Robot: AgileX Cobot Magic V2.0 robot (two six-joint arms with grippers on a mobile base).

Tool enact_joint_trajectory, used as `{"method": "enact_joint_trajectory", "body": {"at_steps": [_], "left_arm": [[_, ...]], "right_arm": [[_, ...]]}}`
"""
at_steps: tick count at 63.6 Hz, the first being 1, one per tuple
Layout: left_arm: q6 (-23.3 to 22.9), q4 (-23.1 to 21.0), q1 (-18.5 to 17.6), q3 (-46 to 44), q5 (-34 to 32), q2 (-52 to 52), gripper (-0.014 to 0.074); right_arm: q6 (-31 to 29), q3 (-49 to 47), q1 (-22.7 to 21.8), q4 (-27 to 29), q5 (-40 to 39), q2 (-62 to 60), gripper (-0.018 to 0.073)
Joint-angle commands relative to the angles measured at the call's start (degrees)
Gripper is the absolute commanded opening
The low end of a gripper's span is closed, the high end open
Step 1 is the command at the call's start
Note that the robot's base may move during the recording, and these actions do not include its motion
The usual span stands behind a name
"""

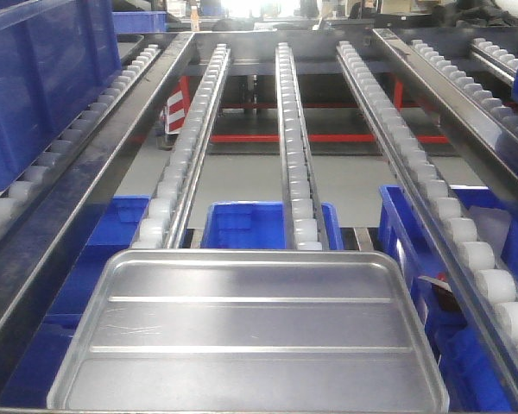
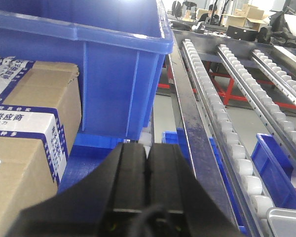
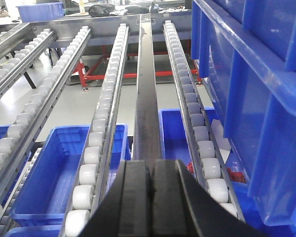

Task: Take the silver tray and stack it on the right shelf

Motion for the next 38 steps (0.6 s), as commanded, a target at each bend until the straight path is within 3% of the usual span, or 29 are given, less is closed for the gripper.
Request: {"method": "enact_joint_trajectory", "body": {"at_steps": [1, 30, 38], "left_arm": [[0.0, -0.55, -0.33, 1.06, -4.78, -0.88, -0.0093], [0.0, -0.55, -0.33, 1.06, -5.0, -0.88, -0.0093], [0.0, -1.94, -0.33, 0.96, -11.17, -0.88, -0.0093]], "right_arm": [[-0.52, -1.09, -0.13, -0.05, -4.88, -0.94, 0.0057], [-0.52, -1.09, -0.13, -0.05, -4.88, -0.94, 0.0057], [-0.52, -1.09, -0.13, -0.05, -4.88, -0.94, 0.0057]]}}
